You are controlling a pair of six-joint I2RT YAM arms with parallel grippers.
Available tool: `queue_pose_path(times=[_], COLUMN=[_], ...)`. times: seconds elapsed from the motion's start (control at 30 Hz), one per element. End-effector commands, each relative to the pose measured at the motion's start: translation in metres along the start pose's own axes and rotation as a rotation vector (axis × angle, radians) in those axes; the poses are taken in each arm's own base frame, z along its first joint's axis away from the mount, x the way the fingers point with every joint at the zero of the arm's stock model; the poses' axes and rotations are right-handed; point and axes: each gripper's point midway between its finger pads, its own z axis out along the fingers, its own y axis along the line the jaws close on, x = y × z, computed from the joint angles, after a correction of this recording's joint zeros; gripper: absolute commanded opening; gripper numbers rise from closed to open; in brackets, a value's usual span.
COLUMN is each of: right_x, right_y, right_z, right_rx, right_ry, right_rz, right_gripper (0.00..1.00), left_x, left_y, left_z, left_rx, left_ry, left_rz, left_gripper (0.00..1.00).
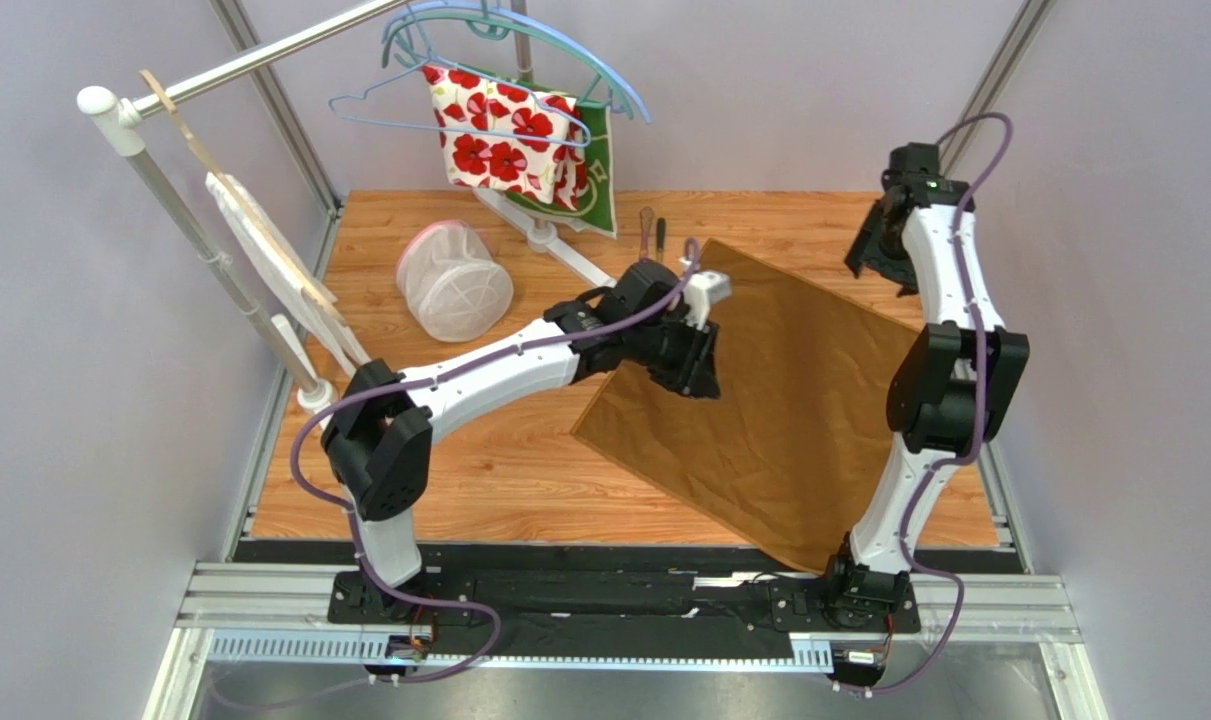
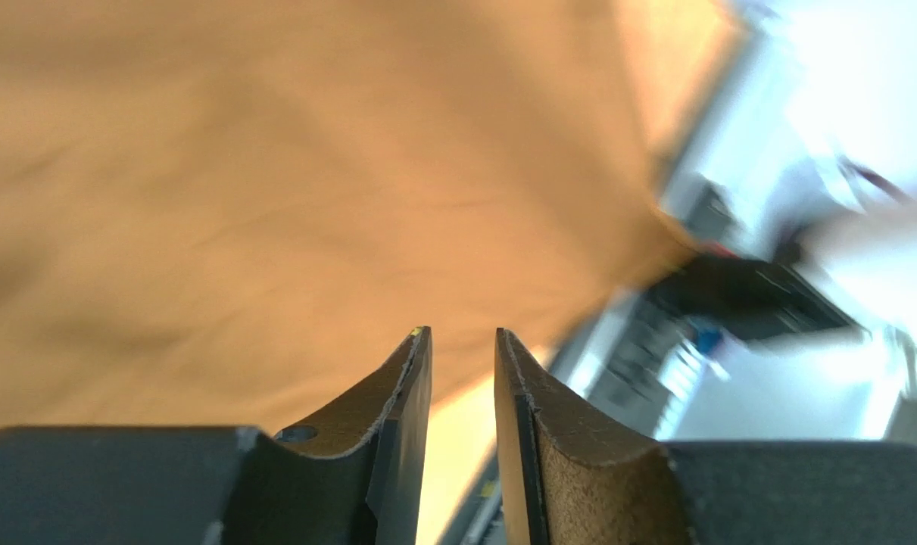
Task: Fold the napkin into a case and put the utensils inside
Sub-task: Flatten the napkin at the center of the board.
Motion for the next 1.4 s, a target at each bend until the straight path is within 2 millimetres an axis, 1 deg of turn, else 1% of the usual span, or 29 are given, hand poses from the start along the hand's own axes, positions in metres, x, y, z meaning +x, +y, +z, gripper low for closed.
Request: queue_pose_path(times=[0.0,0.07,0.13,0.17,0.23,0.3,0.47,0.5,0.6,0.7,0.73,0.77,0.8,0.83,0.87,0.9,0.93,0.97,1.0,1.03,1.07,1.1,1.13,1.17,1.2,1.23,1.27,1.3,1.37], right_x=[0.03,0.04,0.046,0.058,0.059,0.069,0.078,0.085,0.091,0.081,0.084,0.069,0.067,0.073,0.058,0.055,0.064,0.045,0.037,0.039,0.039,0.031,0.025,0.017,0.018,0.014,0.008,-0.002,-0.007], right_y=[0.084,0.11,0.12,0.13,0.139,0.137,0.139,0.139,0.15,0.157,0.158,0.166,0.169,0.169,0.181,0.185,0.186,0.201,0.203,0.203,0.207,0.209,0.215,0.216,0.216,0.217,0.216,0.214,0.201], right_z=[0.023,0.025,0.039,0.041,0.045,0.055,0.08,0.091,0.106,0.114,0.123,0.12,0.122,0.131,0.127,0.13,0.145,0.136,0.137,0.141,0.146,0.144,0.142,0.136,0.135,0.132,0.124,0.109,0.09], right_rx=[-0.218,-0.231,-0.236,-0.232,-0.243,-0.226,-0.198,-0.189,-0.216,-0.209,-0.217,-0.24,-0.237,-0.223,-0.26,-0.271,-0.261,-0.317,-0.324,-0.317,-0.332,-0.346,-0.387,-0.406,-0.412,-0.421,-0.423,-0.429,-0.398], right_ry=[0.092,0.093,0.101,0.107,0.075,0.076,0.079,0.1,0.111,0.083,0.105,0.079,0.079,0.105,0.078,0.077,0.113,0.086,0.081,0.095,0.1,0.079,0.069,0.048,0.044,0.023,0.007,-0.017,-0.027], right_rz=[-0.086,-0.127,-0.115,-0.135,-0.115,-0.116,-0.092,-0.097,-0.095,-0.085,-0.084,-0.073,-0.073,-0.083,-0.075,-0.083,-0.089,-0.076,-0.064,-0.063,-0.059,-0.05,-0.038,-0.029,-0.039,-0.054,-0.056,-0.059,-0.071], right_gripper=[0.68,0.67,0.67,0.66,0.66,0.66,0.66,0.66,0.67,0.67,0.67,0.68,0.68,0.68,0.68,0.68,0.68,0.68,0.68,0.68,0.68,0.68,0.68,0.68,0.68,0.7,0.7,0.71,0.72], left_x=[0.033,0.038,0.04,0.04,0.04,0.043,0.052,0.055,0.057,0.056,0.062,0.054,0.055,0.052,0.049,0.045,0.038,0.034,0.039,0.023,0.018,0.019,0.004,0.0,0.0,-0.014,-0.016,-0.025,-0.029], left_y=[0.068,0.085,0.101,0.105,0.113,0.118,0.129,0.13,0.137,0.148,0.152,0.154,0.164,0.164,0.167,0.174,0.178,0.181,0.187,0.19,0.192,0.198,0.2,0.201,0.201,0.196,0.193,0.187,0.176], left_z=[0.015,0.021,0.028,0.03,0.036,0.039,0.049,0.051,0.058,0.065,0.07,0.072,0.074,0.075,0.075,0.076,0.075,0.076,0.078,0.077,0.077,0.079,0.078,0.079,0.081,0.079,0.078,0.072,0.065], left_rx=[-0.196,-0.252,-0.307,-0.328,-0.349,-0.364,-0.381,-0.384,-0.381,-0.376,-0.372,-0.362,-0.367,-0.354,-0.346,-0.343,-0.35,-0.352,-0.363,-0.355,-0.351,-0.355,-0.353,-0.35,-0.346,-0.327,-0.322,-0.312,-0.303], left_ry=[0.049,0.066,0.062,0.055,0.042,0.033,0.033,0.035,0.034,0.037,0.059,0.045,0.049,0.048,0.038,0.024,0.008,0.006,0.027,0.002,-0.001,0.011,-0.015,-0.017,-0.003,-0.022,-0.018,-0.035,-0.044], left_rz=[-0.212,-0.228,-0.234,-0.246,-0.256,-0.274,-0.311,-0.318,-0.345,-0.375,-0.39,-0.401,-0.424,-0.441,-0.459,-0.467,-0.468,-0.467,-0.477,-0.472,-0.464,-0.469,-0.458,-0.441,-0.428,-0.402,-0.385,-0.372,-0.343], left_gripper=[0.35,0.34,0.34,0.34,0.34,0.35,0.36,0.37,0.39,0.4,0.4,0.4,0.4,0.4,0.4,0.41,0.41,0.41,0.41,0.41,0.42,0.42,0.42,0.43,0.45,0.47,0.48,0.53,0.57])
